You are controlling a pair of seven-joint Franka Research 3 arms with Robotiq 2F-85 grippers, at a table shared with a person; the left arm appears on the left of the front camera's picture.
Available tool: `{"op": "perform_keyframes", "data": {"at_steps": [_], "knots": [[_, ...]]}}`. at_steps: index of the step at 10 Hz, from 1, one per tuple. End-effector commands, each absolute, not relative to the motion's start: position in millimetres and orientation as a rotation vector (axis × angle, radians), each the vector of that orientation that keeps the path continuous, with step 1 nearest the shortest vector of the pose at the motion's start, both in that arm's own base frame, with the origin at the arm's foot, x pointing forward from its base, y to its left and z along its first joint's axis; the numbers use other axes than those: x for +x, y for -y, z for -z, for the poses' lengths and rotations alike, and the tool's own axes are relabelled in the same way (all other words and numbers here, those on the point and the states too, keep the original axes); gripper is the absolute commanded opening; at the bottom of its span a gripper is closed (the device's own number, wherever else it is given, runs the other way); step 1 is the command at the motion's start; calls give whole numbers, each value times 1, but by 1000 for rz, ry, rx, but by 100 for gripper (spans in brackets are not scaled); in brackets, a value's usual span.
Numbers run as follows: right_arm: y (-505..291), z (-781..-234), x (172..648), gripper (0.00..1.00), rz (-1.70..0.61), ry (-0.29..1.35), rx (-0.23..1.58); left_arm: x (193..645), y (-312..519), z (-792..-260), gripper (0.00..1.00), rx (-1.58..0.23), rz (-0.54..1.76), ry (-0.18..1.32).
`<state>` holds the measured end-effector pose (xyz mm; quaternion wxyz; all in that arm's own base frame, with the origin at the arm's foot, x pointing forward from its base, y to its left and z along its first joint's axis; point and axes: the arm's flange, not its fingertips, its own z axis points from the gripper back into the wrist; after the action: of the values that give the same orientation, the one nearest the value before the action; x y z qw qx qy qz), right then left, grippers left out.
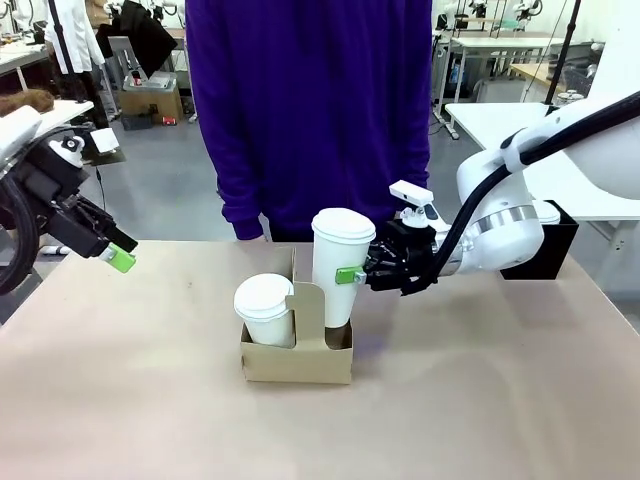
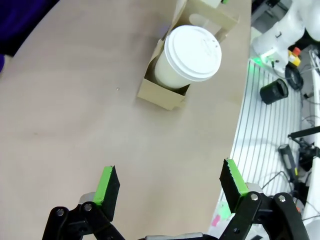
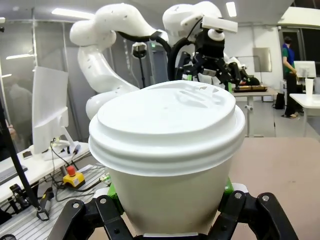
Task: Pour a drink into a cup and package it in a carrier.
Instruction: Insert the held 600 ml Paper Cup into the Cup Carrier.
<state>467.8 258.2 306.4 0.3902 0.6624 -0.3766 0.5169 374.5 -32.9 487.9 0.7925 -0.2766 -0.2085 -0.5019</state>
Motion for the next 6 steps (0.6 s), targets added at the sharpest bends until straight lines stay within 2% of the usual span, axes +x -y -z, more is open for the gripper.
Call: {"op": "perform_keyframes", "data": {"at_steps": [1,3,4,6], "knots": [[-266,-297,472,80,-1350,980,1686,377,27,-474,100,-619,1116,495],[-268,-287,471,80,-1343,946,1698,374,28,-474,100,-657,1105,459],[-268,-283,470,80,-1342,923,1701,375,30,-480,100,-597,1114,456],[-268,-268,471,80,-1374,869,1689,375,30,-480,100,-597,1114,456]]}}
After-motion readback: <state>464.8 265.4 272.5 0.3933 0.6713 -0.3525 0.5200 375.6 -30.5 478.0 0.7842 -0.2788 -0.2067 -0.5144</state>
